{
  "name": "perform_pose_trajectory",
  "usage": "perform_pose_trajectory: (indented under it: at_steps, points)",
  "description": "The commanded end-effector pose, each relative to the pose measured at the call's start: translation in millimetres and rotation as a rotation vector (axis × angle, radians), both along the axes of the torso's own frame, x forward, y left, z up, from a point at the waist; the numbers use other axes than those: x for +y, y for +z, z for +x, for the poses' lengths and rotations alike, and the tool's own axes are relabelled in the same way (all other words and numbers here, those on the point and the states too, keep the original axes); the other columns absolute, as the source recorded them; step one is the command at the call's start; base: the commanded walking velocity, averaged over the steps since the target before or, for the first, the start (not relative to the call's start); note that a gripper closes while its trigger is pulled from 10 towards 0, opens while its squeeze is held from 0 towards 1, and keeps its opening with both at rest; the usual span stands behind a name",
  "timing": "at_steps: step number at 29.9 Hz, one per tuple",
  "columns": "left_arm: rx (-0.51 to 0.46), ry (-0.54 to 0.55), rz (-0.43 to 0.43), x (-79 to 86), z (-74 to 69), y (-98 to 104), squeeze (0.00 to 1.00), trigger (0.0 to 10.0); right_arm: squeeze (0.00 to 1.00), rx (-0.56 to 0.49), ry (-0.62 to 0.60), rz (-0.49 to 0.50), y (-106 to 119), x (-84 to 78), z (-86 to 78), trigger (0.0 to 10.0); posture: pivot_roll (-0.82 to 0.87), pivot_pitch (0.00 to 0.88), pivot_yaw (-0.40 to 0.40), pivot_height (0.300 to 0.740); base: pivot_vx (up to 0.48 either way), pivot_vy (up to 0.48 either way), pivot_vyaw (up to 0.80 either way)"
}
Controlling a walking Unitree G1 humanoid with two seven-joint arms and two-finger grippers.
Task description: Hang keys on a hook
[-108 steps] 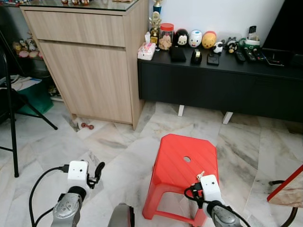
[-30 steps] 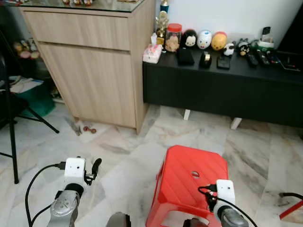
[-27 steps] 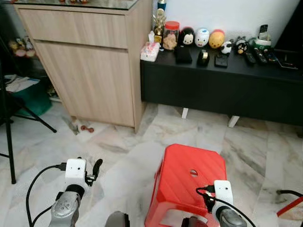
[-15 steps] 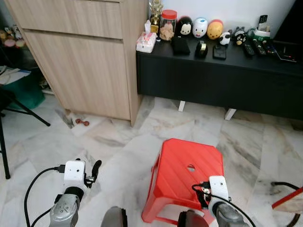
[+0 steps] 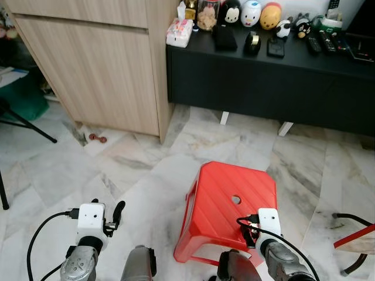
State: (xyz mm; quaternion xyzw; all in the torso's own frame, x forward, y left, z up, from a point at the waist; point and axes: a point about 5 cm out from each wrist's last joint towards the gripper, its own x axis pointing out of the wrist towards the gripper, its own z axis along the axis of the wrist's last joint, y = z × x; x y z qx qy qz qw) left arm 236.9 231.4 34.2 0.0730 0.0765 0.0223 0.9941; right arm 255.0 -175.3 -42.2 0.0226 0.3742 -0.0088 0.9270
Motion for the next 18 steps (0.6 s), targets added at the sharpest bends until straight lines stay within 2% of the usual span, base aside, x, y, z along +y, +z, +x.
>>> perform_pose_trajectory:
  at_steps: [1, 8, 16, 17, 18]
  points:
    - [0.023, 0.005, -0.008, -1.0, -6.1, -3.1, 0.0, 10.0, 0.0, 0.043, -0.026, 0.012, -6.2, -2.5, -8.0, 10.0, 0.22, 0.252, -0.088, 0.641, 0.0, 0.0, 0.0]
    - [0.036, 0.006, -0.003, 1.0, -8.5, -4.0, 0.0, 10.0, 0.0, 0.101, -0.063, 0.027, -15.1, -5.6, -20.9, 10.0, 0.23, 0.259, -0.083, 0.641, 0.0, 0.0, 0.0]
    - [0.047, 0.002, 0.001, 1.0, -7.5, -3.3, 0.0, 10.0, 0.0, 0.206, -0.059, -0.023, -26.0, -9.8, -38.0, 10.0, 0.22, 0.253, -0.079, 0.641, 0.0, 0.0, 0.0]
    - [0.048, 0.0, 0.004, 0.7, -7.4, -3.3, 0.0, 10.0, 0.0, 0.21, -0.057, -0.025, -26.7, -10.0, -39.3, 8.7, 0.22, 0.253, -0.079, 0.641, 0.0, 0.0, 0.0]
    - [0.049, -0.003, 0.007, 0.5, -7.0, -3.3, 0.0, 10.0, 0.0, 0.215, -0.057, -0.024, -27.7, -9.9, -40.8, 0.0, 0.23, 0.252, -0.077, 0.641, 0.0, 0.0, 0.0]
